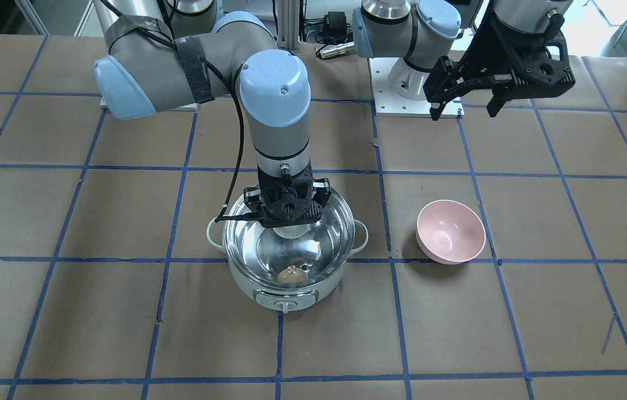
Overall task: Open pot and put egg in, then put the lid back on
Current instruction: 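Lower the lid onto the pot and open the right gripper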
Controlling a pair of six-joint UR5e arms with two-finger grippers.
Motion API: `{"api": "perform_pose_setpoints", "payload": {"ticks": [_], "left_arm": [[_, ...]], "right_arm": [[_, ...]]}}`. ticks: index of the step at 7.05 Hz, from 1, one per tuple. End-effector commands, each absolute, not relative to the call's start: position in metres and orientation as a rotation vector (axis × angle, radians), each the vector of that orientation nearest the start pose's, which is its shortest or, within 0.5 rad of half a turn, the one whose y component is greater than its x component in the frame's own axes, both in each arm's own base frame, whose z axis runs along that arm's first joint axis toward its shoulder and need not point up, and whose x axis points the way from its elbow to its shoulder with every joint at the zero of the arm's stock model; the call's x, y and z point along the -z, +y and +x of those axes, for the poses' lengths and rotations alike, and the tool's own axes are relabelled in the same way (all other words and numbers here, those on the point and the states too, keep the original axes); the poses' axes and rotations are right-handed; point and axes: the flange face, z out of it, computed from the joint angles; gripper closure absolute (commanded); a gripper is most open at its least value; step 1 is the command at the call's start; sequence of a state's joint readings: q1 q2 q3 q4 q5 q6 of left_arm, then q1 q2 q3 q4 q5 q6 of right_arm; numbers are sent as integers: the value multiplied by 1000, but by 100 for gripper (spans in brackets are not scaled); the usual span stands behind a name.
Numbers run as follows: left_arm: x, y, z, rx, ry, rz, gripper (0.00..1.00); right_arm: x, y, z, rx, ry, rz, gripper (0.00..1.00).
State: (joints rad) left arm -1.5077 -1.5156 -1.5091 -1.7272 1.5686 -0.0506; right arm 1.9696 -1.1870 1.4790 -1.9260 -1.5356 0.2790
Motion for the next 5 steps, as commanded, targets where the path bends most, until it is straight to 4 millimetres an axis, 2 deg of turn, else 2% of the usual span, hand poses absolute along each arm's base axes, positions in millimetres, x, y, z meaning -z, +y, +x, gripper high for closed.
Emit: {"api": "perform_pose_setpoints", "payload": {"ticks": [1,3,4,5], "left_arm": [[-529,-469,-104,-63,3139,-181,0],[-529,-470,-100,-63,3141,-196,0],[-529,-470,-102,-65,3139,-200,0],[-528,-470,-102,-68,3139,-200,0]], "right_arm": [[-349,-537,373,78,3100,-215,93],[-349,-537,373,78,3100,-215,92],[-349,-537,372,75,3107,-220,86],[-347,-537,371,72,3115,-230,48]]}}
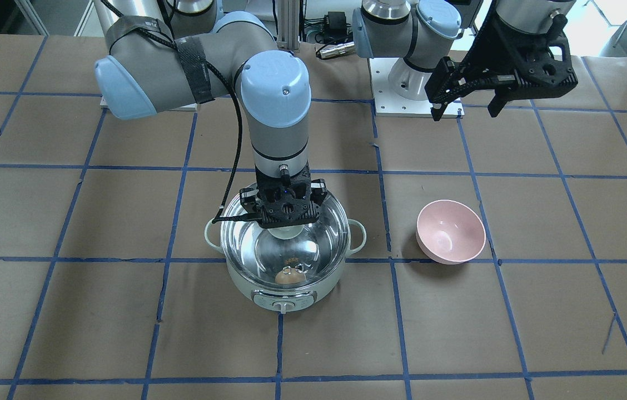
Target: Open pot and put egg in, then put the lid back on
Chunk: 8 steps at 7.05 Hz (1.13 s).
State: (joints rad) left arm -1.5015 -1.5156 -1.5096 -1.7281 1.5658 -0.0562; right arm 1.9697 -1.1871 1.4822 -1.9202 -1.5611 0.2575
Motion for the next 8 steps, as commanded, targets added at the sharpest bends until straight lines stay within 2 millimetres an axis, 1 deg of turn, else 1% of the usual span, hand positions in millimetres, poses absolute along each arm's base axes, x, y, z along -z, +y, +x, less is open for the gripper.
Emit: {"api": "perform_pose_setpoints", "payload": {"ticks": [1,2,3,4,5,6,7,8], "left_arm": [[-527,-470,-102,-70,3138,-198,0],[-525,-472,-101,-77,3140,-188,0],[-523,-473,-102,-89,3139,-171,0],[-521,-474,-102,-99,3140,-145,0],[-520,-473,-104,-104,3137,-137,0],[-520,-473,-103,-101,3140,-140,0],[-520,-474,-102,-101,3140,-145,0],[-518,-477,-102,-101,3142,-147,0]], "right_arm": [[-348,-538,371,79,3114,-230,21],[-352,-539,372,99,3109,-229,1],[-356,-540,373,109,3103,-232,0],[-368,-543,371,131,3088,-222,0],[-415,-549,354,227,3062,-179,0],[-459,-539,315,184,3080,-121,0],[-501,-537,254,217,3081,-6,0],[-522,-530,204,181,3086,103,0]]}}
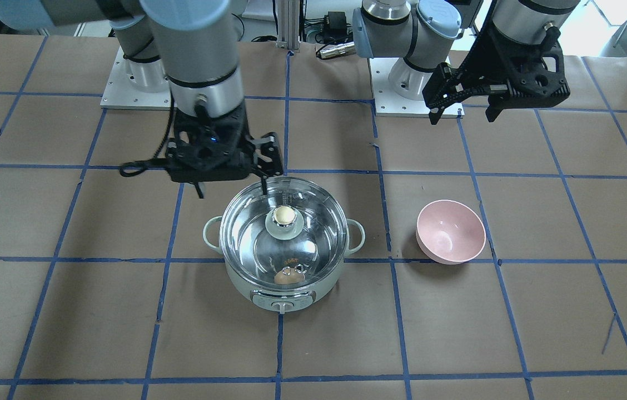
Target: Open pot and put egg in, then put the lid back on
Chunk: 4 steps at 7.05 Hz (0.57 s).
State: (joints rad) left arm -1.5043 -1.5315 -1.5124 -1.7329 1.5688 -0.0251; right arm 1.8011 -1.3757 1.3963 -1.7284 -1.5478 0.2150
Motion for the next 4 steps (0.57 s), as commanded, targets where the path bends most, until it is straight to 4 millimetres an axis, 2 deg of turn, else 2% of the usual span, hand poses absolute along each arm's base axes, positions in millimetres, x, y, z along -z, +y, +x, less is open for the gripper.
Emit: {"api": "perform_pose_setpoints", "payload": {"ticks": [1,2,4], "left_arm": [[-519,-475,-106,-104,3140,-133,0],[-519,-475,-105,-101,3134,-132,0],[-519,-477,-106,-101,3142,-138,0]], "right_arm": [[-530,-518,175,112,3101,103,0],[-526,-515,169,91,3104,99,0],[-524,-513,172,86,3105,82,0]]}}
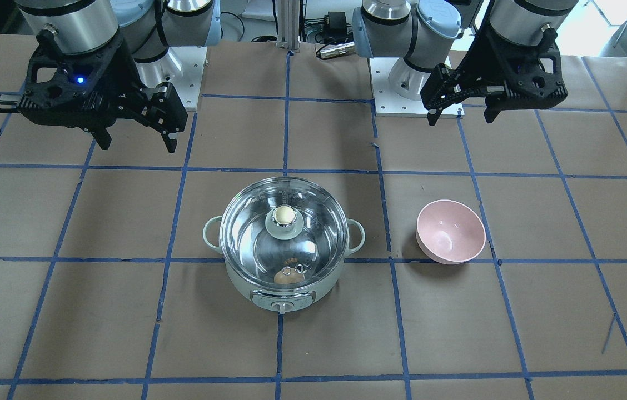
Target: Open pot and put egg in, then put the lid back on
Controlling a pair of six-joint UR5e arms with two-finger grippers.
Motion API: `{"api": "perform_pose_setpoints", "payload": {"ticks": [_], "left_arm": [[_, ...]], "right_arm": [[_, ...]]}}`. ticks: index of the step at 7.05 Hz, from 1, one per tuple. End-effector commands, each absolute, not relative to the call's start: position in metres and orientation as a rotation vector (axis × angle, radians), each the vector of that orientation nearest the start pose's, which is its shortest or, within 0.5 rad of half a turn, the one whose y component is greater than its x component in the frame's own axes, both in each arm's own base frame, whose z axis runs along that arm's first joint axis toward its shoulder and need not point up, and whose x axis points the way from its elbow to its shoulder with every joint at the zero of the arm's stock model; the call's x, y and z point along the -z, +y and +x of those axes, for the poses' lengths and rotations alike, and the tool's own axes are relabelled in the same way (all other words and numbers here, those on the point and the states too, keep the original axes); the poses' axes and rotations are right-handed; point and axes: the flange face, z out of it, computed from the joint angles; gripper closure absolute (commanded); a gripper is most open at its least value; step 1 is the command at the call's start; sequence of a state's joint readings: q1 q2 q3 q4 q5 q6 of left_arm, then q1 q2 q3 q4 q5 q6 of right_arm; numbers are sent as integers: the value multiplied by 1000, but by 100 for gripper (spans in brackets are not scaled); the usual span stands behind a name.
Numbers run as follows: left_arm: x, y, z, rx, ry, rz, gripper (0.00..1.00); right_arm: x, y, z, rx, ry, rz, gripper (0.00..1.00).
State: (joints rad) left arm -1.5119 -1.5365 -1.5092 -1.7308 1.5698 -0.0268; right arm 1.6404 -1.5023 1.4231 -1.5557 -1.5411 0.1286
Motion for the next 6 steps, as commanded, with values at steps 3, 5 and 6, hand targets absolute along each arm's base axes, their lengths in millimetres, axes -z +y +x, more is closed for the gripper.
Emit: {"api": "perform_pose_setpoints", "payload": {"ticks": [3,5,6], "left_arm": [[-515,-474,-112,-120,3138,-118,0],[-517,-472,-114,-108,3137,-106,0],[-516,-471,-113,-111,3138,-111,0]], "right_arm": [[-517,-491,167,65,3108,94,0],[-515,-491,167,58,3107,94,0],[-515,-491,167,57,3107,94,0]]}}
